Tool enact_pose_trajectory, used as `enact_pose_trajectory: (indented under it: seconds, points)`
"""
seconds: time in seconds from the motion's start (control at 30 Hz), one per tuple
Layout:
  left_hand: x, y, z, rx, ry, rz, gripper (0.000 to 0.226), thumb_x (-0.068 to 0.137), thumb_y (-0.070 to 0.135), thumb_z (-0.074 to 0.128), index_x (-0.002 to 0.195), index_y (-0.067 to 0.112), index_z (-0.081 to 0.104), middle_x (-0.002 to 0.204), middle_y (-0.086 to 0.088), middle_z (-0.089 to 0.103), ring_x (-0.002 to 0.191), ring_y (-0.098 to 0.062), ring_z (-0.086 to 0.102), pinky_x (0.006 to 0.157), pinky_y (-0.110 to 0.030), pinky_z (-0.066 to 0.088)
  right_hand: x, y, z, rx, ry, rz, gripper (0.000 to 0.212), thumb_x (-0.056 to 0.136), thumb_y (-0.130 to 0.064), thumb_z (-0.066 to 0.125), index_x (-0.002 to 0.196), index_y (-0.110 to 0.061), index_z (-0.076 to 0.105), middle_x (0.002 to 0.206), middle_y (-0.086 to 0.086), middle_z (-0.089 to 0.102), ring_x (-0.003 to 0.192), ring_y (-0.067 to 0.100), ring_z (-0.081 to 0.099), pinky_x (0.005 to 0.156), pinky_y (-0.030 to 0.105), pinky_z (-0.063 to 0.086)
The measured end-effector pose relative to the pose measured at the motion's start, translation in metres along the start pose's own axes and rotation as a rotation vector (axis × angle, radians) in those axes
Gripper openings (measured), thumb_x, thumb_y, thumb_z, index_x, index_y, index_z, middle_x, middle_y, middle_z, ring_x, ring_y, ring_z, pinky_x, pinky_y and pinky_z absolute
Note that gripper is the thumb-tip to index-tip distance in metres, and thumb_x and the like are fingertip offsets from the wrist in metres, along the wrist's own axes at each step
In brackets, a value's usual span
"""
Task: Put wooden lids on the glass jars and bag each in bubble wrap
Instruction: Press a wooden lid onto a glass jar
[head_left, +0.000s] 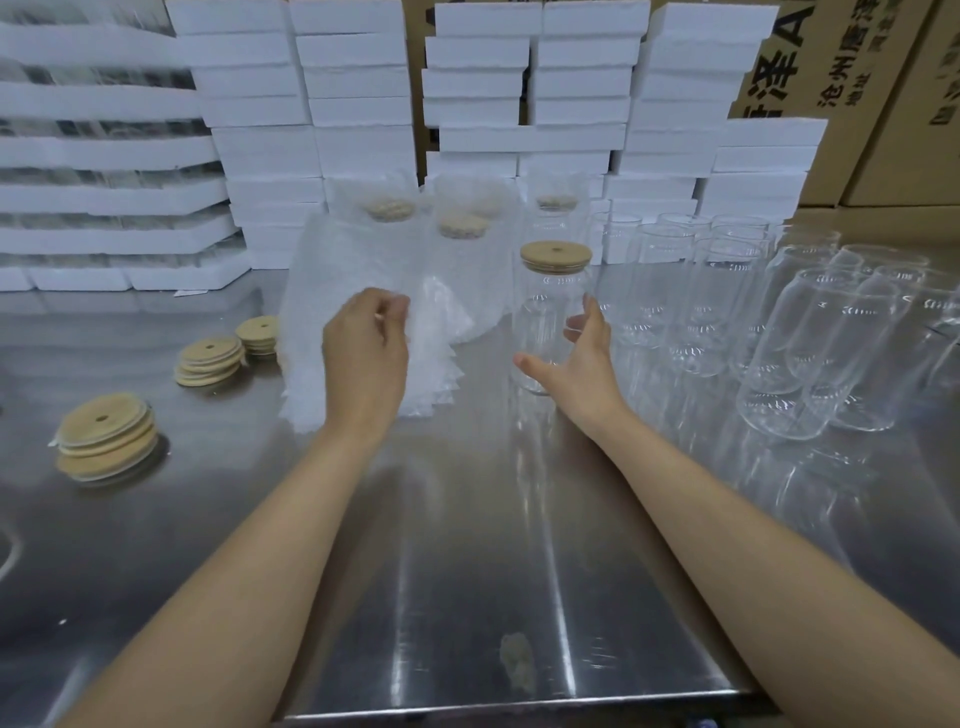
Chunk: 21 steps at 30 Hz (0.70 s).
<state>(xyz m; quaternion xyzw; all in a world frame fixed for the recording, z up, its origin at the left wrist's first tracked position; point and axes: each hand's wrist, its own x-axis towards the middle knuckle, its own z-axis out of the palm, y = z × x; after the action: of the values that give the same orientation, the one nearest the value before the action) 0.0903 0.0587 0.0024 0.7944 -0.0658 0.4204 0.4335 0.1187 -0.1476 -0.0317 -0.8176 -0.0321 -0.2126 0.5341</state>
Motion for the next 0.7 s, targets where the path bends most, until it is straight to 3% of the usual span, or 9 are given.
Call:
enact_pose_trajectory:
  seconds: [0.17, 0.23, 0.37, 0.47, 0.53, 0.6, 0.63, 0.7]
  points:
    - [-0.014, -0.002, 0.014, -0.114, -0.163, -0.172, 0.030, 0.081, 0.026, 0.076, 0.064, 0.011, 0.056, 0.055, 0.006, 0.062, 0.053, -0.008, 0.058, 0.055, -0.016, 0.044, 0.000, 0.000, 0.000, -0.005, 0.017, -0.012, 0.111, 0.077, -0.022, 0.081, 0.155, -0.018, 0.002, 0.137, 0.006, 0.031, 0.121, 0.010, 0.037, 0.095, 0.024, 0.039]
    - [-0.015, -0.003, 0.016, -0.124, -0.211, -0.181, 0.027, 0.084, 0.022, 0.073, 0.063, 0.011, 0.058, 0.058, 0.012, 0.066, 0.052, -0.002, 0.060, 0.052, -0.010, 0.042, 0.000, 0.001, 0.001, -0.013, 0.018, -0.017, 0.111, 0.077, -0.023, 0.081, 0.155, -0.019, 0.001, 0.138, 0.006, 0.031, 0.119, 0.009, 0.036, 0.093, 0.024, 0.040]
    - [-0.014, -0.002, 0.018, -0.148, -0.259, -0.222, 0.018, 0.094, 0.013, 0.057, 0.077, 0.010, 0.061, 0.072, 0.000, 0.069, 0.052, -0.008, 0.065, 0.056, -0.016, 0.048, 0.000, 0.001, 0.000, -0.010, -0.001, -0.019, 0.112, 0.078, -0.024, 0.081, 0.155, -0.019, 0.000, 0.141, 0.007, 0.030, 0.122, 0.009, 0.036, 0.101, 0.029, 0.041]
    - [-0.009, -0.003, 0.015, -0.339, -0.263, -0.324, 0.014, 0.095, 0.004, 0.054, 0.084, 0.004, 0.062, 0.078, -0.005, 0.070, 0.058, -0.011, 0.069, 0.060, -0.018, 0.054, -0.005, -0.002, 0.000, -0.001, 0.081, -0.052, 0.110, 0.079, -0.024, 0.079, 0.155, -0.017, -0.001, 0.148, 0.010, 0.021, 0.139, 0.019, 0.026, 0.116, 0.038, 0.026]
    - [-0.007, -0.002, 0.013, -0.413, -0.258, -0.391, 0.013, 0.093, 0.007, 0.060, 0.081, 0.006, 0.063, 0.080, -0.005, 0.072, 0.064, -0.016, 0.072, 0.065, -0.025, 0.058, -0.008, -0.010, 0.000, -0.002, 0.295, -0.208, 0.098, 0.081, -0.020, 0.074, 0.153, -0.011, 0.008, 0.148, 0.016, 0.021, 0.140, 0.030, 0.024, 0.117, 0.046, 0.021]
    - [-0.005, 0.002, 0.012, -0.444, -0.242, -0.437, 0.017, 0.090, 0.013, 0.066, 0.075, 0.008, 0.059, 0.075, -0.003, 0.072, 0.064, -0.015, 0.072, 0.061, -0.022, 0.056, -0.014, -0.019, -0.002, 0.019, 0.458, -0.503, 0.081, 0.079, -0.007, 0.068, 0.146, -0.008, 0.023, 0.138, 0.014, 0.030, 0.126, 0.038, 0.039, 0.109, 0.046, 0.032]
    - [-0.005, 0.004, 0.012, -0.463, -0.222, -0.455, 0.023, 0.088, 0.018, 0.069, 0.072, 0.010, 0.055, 0.070, 0.000, 0.071, 0.063, -0.014, 0.071, 0.056, -0.019, 0.053, -0.016, -0.022, -0.002, 0.024, 0.462, -0.645, 0.074, 0.076, 0.000, 0.066, 0.139, -0.009, 0.029, 0.133, 0.008, 0.033, 0.117, 0.037, 0.045, 0.102, 0.039, 0.037]
    - [-0.001, 0.009, 0.008, -0.569, -0.186, -0.497, 0.032, 0.084, 0.029, 0.072, 0.067, 0.014, 0.048, 0.069, -0.002, 0.066, 0.066, -0.017, 0.067, 0.060, -0.021, 0.048, -0.021, -0.028, 0.002, 0.028, 0.279, -0.791, 0.066, 0.070, 0.008, 0.058, 0.129, -0.014, 0.038, 0.122, -0.004, 0.036, 0.103, 0.024, 0.050, 0.090, 0.023, 0.039]
